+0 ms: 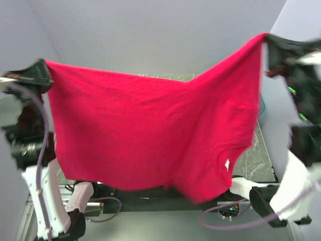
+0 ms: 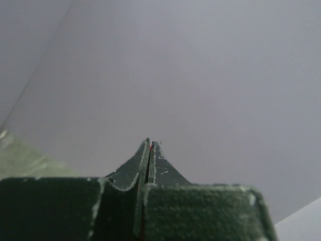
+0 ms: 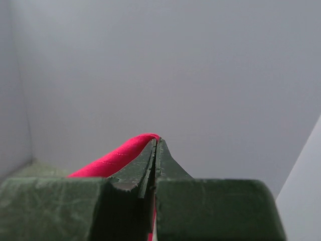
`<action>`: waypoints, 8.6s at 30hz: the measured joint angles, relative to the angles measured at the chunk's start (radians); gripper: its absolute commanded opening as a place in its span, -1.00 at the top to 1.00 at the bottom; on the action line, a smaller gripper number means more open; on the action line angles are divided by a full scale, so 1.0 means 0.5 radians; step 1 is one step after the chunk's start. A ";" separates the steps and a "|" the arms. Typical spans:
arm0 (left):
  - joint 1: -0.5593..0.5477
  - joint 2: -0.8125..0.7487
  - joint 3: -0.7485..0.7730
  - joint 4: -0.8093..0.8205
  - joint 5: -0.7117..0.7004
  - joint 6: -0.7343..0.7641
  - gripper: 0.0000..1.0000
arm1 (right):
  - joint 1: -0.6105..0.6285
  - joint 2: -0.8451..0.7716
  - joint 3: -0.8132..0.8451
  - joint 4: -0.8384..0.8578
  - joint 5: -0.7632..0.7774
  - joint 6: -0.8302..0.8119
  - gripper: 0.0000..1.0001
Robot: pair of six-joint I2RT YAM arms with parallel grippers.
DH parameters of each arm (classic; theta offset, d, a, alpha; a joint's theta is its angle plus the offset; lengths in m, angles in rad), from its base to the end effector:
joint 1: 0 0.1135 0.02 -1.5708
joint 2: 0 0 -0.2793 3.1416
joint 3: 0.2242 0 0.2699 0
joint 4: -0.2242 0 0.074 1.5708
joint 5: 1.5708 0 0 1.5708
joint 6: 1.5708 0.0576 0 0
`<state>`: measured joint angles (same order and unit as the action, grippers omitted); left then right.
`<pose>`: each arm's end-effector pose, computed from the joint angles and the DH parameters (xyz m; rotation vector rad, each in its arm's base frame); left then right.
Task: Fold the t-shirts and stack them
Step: Flatten the tshirt out, then fold the tshirt
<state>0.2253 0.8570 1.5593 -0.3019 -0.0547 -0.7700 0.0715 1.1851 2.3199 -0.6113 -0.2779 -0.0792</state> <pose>0.1166 0.0300 0.5917 -0.6069 1.0149 -0.4485 0.0824 0.0217 0.7008 -0.3295 1.0183 0.1385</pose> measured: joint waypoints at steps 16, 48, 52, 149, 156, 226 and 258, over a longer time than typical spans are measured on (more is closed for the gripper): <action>-0.022 1.209 -1.204 0.729 0.007 0.018 0.99 | 0.005 1.008 -1.489 0.520 -0.278 -0.117 1.00; -0.027 2.551 -0.094 0.526 0.172 0.159 0.99 | 0.049 1.266 -1.398 0.559 -0.282 -0.044 1.00; 0.013 2.511 -0.230 0.568 0.228 0.165 0.99 | 0.049 1.077 -1.546 0.638 -0.330 -0.044 1.00; 0.252 1.775 -1.183 0.774 0.385 0.183 -0.11 | 0.049 0.447 -2.472 0.578 -0.426 -0.143 1.00; 0.354 1.366 -1.376 0.784 0.356 0.100 -0.18 | 0.049 0.451 -2.473 0.571 -0.428 -0.143 1.00; 0.345 -0.010 -1.926 0.411 1.081 0.275 -0.22 | 0.490 1.614 -1.786 -0.096 -0.230 -0.344 -0.02; 0.345 -0.009 -1.926 0.410 1.095 0.283 -0.21 | 0.511 1.733 -1.635 -0.095 -0.247 -0.319 1.00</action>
<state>0.3977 0.8524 0.5964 -0.0967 0.4927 -0.6285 0.3271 2.0518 1.5024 -0.6590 -0.4015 -0.2386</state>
